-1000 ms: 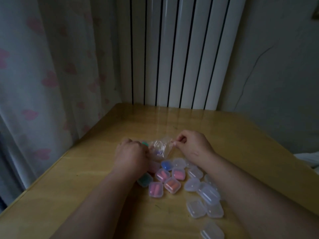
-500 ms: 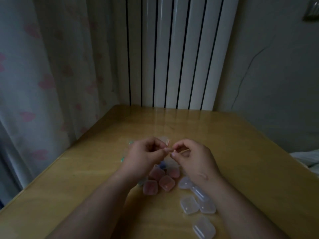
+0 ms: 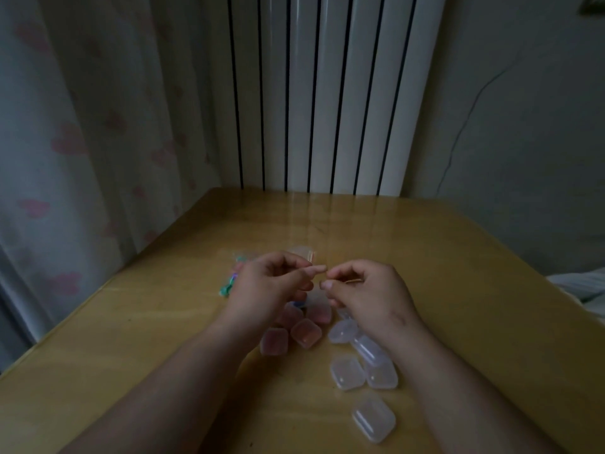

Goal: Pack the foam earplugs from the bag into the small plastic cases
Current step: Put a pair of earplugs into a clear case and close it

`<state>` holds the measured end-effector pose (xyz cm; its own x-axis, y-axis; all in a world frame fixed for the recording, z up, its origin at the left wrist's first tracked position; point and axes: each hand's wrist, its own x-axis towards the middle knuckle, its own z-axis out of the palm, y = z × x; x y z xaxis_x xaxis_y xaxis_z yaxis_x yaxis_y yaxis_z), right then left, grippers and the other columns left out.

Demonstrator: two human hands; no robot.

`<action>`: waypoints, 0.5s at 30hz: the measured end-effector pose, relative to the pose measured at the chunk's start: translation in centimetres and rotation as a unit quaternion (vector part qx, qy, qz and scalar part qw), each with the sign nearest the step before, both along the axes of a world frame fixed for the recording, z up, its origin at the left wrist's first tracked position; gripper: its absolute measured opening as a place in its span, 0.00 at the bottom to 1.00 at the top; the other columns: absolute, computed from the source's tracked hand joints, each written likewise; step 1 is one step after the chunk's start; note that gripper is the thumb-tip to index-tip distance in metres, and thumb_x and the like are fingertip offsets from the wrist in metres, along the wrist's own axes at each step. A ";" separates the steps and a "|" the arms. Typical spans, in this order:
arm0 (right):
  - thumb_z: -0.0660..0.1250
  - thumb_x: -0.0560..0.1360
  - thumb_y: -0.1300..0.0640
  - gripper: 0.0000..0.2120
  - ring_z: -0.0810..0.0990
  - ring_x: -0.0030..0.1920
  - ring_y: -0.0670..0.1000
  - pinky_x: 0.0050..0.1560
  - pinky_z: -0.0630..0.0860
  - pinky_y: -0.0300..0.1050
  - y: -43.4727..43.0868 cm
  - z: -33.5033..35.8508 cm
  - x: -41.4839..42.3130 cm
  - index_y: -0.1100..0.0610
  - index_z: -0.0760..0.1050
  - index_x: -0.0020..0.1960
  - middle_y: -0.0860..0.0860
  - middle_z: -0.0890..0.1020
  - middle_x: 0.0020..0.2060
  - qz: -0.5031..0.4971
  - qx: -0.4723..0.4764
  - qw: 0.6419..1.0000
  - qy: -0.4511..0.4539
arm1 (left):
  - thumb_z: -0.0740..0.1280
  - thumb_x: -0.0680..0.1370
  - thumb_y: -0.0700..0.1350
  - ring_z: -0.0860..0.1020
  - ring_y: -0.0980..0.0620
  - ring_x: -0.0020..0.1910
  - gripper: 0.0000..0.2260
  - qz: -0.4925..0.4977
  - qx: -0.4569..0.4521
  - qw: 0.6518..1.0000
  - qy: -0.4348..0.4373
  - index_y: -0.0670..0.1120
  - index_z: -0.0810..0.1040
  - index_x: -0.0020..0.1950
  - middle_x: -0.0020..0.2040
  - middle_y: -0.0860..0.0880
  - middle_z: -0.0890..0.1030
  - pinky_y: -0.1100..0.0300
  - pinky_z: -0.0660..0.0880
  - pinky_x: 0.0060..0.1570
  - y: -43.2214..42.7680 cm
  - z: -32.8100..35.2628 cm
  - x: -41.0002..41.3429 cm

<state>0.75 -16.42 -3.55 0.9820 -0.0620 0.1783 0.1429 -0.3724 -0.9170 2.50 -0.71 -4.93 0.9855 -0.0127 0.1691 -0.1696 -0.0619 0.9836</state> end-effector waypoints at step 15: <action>0.69 0.74 0.70 0.13 0.83 0.35 0.44 0.35 0.80 0.37 0.1 0.2 -0.1 0.52 0.76 0.48 0.57 0.84 0.42 0.063 0.112 0.992 0.000 | 0.70 0.77 0.37 0.79 0.54 0.35 0.03 -0.024 -0.015 0.999 0.023 0.37 0.82 0.47 0.36 0.47 0.85 0.61 0.78 0.39 -0.4 -0.1 -0.1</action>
